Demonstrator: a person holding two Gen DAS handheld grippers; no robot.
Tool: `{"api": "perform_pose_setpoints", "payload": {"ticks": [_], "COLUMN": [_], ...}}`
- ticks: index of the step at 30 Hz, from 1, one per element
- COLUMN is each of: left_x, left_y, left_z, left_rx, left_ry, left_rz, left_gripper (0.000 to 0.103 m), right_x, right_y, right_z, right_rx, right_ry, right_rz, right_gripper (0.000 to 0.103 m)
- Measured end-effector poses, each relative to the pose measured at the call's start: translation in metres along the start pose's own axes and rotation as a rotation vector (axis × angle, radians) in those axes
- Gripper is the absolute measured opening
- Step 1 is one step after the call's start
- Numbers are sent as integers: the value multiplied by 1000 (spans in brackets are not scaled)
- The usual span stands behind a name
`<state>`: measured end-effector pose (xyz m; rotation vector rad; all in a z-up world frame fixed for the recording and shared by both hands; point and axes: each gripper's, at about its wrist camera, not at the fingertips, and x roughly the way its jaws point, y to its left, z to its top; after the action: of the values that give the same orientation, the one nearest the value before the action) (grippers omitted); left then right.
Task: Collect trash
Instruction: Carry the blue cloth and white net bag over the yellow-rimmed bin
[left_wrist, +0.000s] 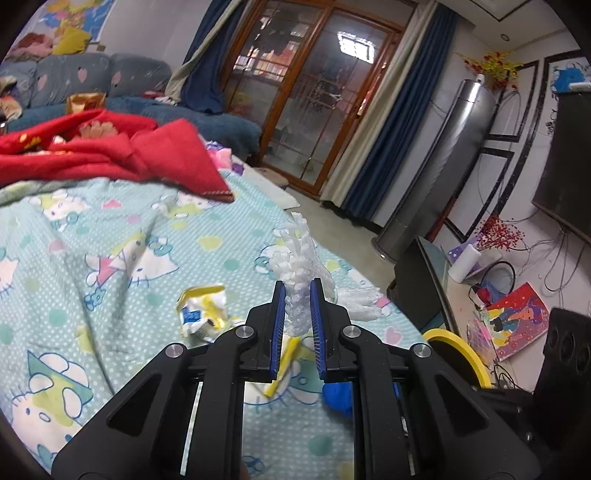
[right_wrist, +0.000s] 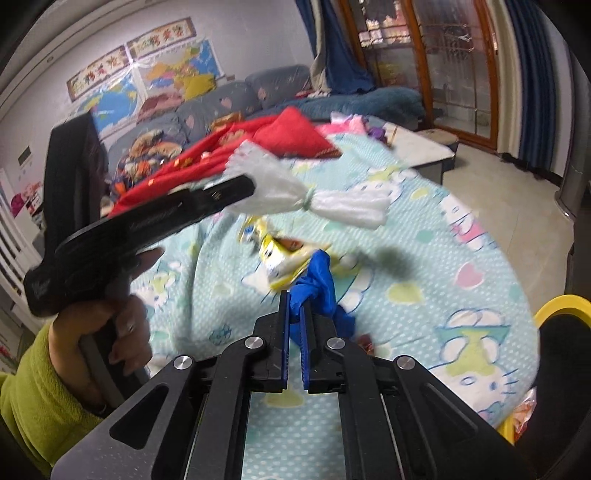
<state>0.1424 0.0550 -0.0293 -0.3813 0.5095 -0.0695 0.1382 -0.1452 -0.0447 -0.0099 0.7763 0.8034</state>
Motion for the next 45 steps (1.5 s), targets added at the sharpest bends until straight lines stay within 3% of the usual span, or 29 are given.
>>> {"api": "perform_pose_setpoints", "payload": {"ticks": [12,20,32,45], "left_x": [-15,-15,-3,16], "left_y": [-49,-72,-107,-156], "left_z": [1,-5,-20,-47], "left_rx": [102,150,233,351], "left_ry": [-30,-17,22,87], "left_rz": [-75,-114,-166,-218], "left_gripper": [9,9,9,9], "right_x": [-54,-80,-104,-115], "right_y": [-52,-95,-143,-191], "right_z": [24,21,7,-20], "right_rx": [115,218,349,487], "right_ry": [-184,-253,-292,-266], "right_rz": [-118,-199,-281,-328], "right_gripper": [5,5,5,5]}}
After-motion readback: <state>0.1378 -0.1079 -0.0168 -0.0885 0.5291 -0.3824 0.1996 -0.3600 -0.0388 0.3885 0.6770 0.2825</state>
